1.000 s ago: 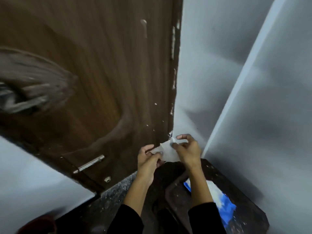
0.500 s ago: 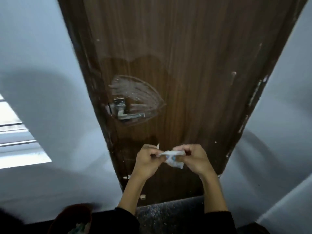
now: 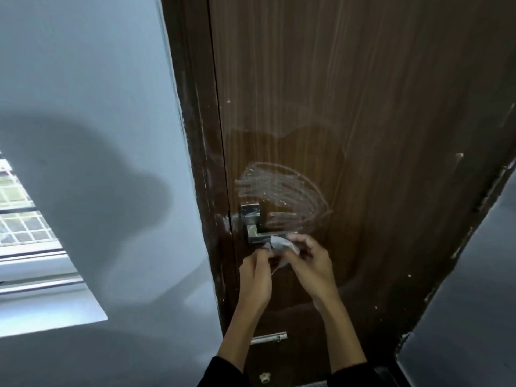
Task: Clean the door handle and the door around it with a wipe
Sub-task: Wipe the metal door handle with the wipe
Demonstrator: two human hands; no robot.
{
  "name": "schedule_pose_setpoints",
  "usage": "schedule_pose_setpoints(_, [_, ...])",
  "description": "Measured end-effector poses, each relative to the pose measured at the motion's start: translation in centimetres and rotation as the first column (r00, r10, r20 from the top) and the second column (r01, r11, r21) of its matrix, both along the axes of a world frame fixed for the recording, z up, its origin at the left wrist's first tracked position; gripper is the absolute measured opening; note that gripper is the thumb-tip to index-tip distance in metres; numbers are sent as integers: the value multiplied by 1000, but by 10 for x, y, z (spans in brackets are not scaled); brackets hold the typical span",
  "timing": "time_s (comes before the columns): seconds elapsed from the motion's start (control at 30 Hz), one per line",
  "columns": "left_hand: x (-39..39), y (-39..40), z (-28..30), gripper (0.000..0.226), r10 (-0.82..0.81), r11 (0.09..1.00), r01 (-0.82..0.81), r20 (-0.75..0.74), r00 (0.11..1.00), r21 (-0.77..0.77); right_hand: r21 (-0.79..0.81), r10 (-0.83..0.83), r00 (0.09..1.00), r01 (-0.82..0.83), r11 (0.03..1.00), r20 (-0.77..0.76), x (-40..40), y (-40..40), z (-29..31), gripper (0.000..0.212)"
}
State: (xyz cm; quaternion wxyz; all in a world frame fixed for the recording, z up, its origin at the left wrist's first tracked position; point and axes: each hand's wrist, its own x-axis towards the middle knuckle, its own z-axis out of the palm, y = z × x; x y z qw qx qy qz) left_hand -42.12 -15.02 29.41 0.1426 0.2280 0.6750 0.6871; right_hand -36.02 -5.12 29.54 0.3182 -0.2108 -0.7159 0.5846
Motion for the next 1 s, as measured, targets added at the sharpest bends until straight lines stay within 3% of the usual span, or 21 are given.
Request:
schedule_pose_setpoints(0.13, [-29,-5,-7,57,-73,997,65,178,981,48,28,16,994,-13,1000,-106,-21,-7,-12,17])
schedule_pose_setpoints(0.2, [-38,-9,-15,55,-51,997,31,308,950,71,-34,-124,973,119,992,-196,-28,-16,-22,21])
schedule_pose_setpoints(0.33, [-52,-12,-27,43,-42,990,-50,610,792,134,-178,-545,777,516,838,-314,-40,-27,-36,21])
schedule_pose_setpoints(0.43, [-61,-10,-25,49,-176,957,-64,744,644,283,-146,-617,689,614,776,-380,-55,-31,-34,20])
schedule_pose_setpoints(0.53, [-66,-4,-18,57,-274,911,-105,777,567,398,156,-499,771,592,791,-395,-70,-44,-37,23])
schedule_pose_setpoints(0.6, [-67,-1,-15,62,-310,894,-118,788,532,432,392,-440,831,550,737,-339,-75,-50,-49,24])
schedule_pose_setpoints(0.63, [-67,1,-14,64,-311,891,-132,795,522,435,427,-458,832,553,715,-312,-75,-48,-52,25])
schedule_pose_setpoints(0.8, [-68,3,-19,73,-327,886,-128,795,511,447,168,-633,697,706,688,-336,-65,-21,-44,23])
schedule_pose_setpoints(0.93, [-70,4,-25,79,-363,889,-64,784,503,453,278,-473,813,567,775,-338,-73,-49,-51,26])
schedule_pose_setpoints(1.0, [-72,4,-27,80,-379,889,-30,771,511,457,238,-487,787,591,771,-378,-72,-52,-51,25])
